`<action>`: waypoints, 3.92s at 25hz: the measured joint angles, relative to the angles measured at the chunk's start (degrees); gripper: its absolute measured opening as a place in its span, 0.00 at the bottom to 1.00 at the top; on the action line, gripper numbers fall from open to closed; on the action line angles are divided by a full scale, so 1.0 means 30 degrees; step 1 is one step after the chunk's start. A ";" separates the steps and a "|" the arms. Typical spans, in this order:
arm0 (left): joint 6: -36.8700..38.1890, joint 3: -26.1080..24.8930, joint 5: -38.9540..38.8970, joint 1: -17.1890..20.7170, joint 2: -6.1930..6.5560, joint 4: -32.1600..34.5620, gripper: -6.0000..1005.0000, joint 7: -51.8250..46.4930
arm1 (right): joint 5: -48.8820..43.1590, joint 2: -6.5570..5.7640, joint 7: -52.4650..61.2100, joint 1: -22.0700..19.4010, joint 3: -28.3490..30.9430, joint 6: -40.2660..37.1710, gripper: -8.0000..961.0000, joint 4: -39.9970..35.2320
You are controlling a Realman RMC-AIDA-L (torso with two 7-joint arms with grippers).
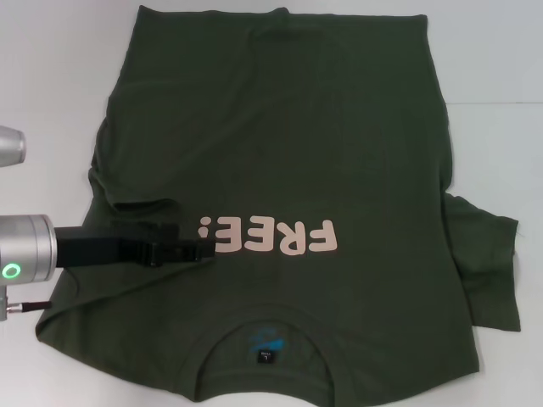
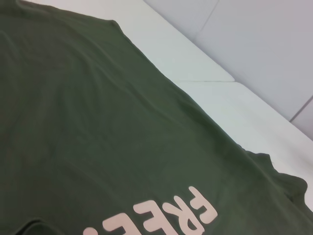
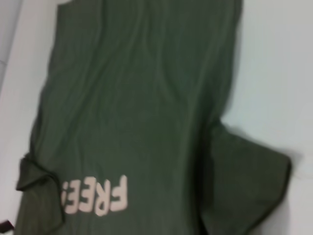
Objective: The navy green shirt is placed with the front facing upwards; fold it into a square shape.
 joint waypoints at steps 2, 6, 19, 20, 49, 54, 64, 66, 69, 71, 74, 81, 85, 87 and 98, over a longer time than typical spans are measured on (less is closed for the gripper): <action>-0.0028 0.0008 -0.0003 -0.0043 -0.0026 -0.0001 0.90 0.0075 | -0.0532 0.0136 0.0016 0.0025 0.0011 0.0017 0.94 0.0153; -0.0043 0.0004 -0.0011 -0.0084 -0.0072 -0.0002 0.90 0.0114 | -0.0868 0.0533 0.0008 0.0111 -0.0063 0.0442 0.94 0.0289; -0.0245 -0.0446 -0.0043 -0.0041 -0.0086 -0.0070 0.90 -0.0008 | -0.1786 0.2217 -0.0134 0.0483 -0.0191 0.3495 0.94 0.1257; -0.0244 -0.0461 -0.0058 -0.0040 -0.0087 -0.0111 0.90 -0.0008 | -0.1786 0.2217 -0.0134 0.0483 -0.0191 0.3495 0.94 0.1257; -0.0382 -0.0948 -0.0523 -0.0014 -0.0084 -0.0410 0.90 0.0002 | -0.1867 0.2849 -0.0209 0.1339 -0.0854 0.4282 0.55 0.1552; -0.0389 -0.0941 -0.0523 -0.0061 -0.0084 -0.0412 0.90 0.0002 | -0.2046 0.2823 -0.0299 0.1316 -0.0882 0.4312 0.35 0.1545; -0.0366 -0.0941 -0.0989 -0.0016 -0.0084 -0.0410 0.90 0.0002 | -0.2262 0.2646 -0.1277 0.1227 -0.0921 0.4591 0.03 0.1129; -0.0353 -0.0947 -0.1228 0.0028 -0.0082 -0.0398 0.90 -0.0003 | -0.2552 0.2629 -0.1546 0.1169 -0.0858 0.4921 0.03 0.0736; -0.0290 -0.1076 -0.1776 0.0055 -0.0078 -0.0404 0.90 -0.0329 | -0.2832 0.2550 -0.1619 0.1176 -0.0850 0.5427 0.04 0.0269; -0.0327 -0.1195 -0.2047 0.0054 -0.0078 -0.0405 0.90 -0.0840 | -0.2854 0.2425 -0.1556 0.1264 -0.0875 0.5663 0.04 0.0176; -0.0449 -0.1426 -0.2297 0.0024 -0.0082 -0.0416 0.90 -0.1657 | -0.2856 0.2270 -0.1297 0.1492 -0.0770 0.5829 0.05 0.0149; -0.0202 -0.2752 -0.3228 0.0352 -0.0085 -0.0447 0.90 -0.2046 | -0.2864 0.1850 -0.0199 0.2033 -0.0842 0.6332 0.06 0.0123; 0.0058 -0.3116 -0.3895 0.0836 -0.0051 -0.0460 0.90 -0.2050 | -0.2863 0.1595 0.0382 0.2144 -0.0754 0.6447 0.07 0.0118; 0.0129 -0.3192 -0.4139 0.1006 -0.0037 -0.0464 0.90 -0.2051 | -0.2835 0.1472 0.0531 0.2238 -0.0729 0.6388 0.07 0.0086; 0.0174 -0.3402 -0.4536 0.1296 0.0027 -0.0471 0.90 -0.2051 | -0.2936 0.1296 0.0836 0.3183 -0.0885 0.5306 0.09 0.0246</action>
